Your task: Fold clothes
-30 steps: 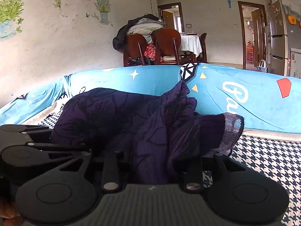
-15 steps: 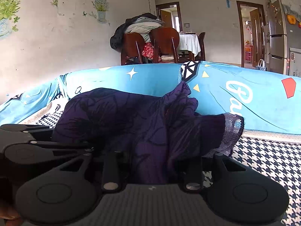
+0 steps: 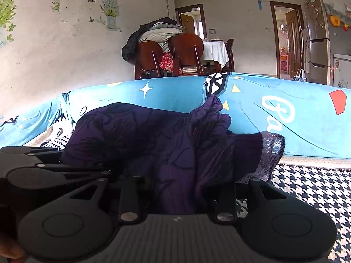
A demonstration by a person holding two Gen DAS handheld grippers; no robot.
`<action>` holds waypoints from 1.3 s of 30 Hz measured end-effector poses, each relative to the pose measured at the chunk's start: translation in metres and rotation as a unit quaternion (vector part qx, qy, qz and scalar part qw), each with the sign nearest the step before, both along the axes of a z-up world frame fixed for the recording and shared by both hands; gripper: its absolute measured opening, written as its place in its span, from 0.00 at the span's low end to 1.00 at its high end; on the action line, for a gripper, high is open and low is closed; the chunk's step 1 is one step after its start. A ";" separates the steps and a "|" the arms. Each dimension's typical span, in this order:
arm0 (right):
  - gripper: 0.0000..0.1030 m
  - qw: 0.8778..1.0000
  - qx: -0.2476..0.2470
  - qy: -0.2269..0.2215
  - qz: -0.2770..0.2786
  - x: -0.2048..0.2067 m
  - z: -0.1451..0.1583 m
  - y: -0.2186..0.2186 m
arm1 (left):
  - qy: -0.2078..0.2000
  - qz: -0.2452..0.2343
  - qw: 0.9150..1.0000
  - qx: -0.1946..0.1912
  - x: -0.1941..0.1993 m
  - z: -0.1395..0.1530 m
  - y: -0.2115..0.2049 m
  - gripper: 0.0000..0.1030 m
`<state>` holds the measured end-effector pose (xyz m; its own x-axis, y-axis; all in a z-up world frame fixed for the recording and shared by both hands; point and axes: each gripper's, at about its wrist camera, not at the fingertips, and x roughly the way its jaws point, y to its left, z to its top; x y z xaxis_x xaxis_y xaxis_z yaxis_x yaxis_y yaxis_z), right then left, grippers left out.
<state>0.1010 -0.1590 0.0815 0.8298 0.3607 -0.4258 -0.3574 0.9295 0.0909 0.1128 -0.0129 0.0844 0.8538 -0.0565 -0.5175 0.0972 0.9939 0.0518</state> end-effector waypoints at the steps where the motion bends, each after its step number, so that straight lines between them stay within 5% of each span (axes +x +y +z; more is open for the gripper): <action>1: 0.37 1.000 0.001 0.000 -0.001 0.002 0.000 0.000 | 0.000 0.001 1.000 0.000 0.002 -0.001 0.000 0.34; 39: 0.37 1.000 -0.001 0.003 -0.026 0.052 -0.026 0.020 | 0.016 0.023 1.000 0.011 0.067 -0.027 0.005 0.34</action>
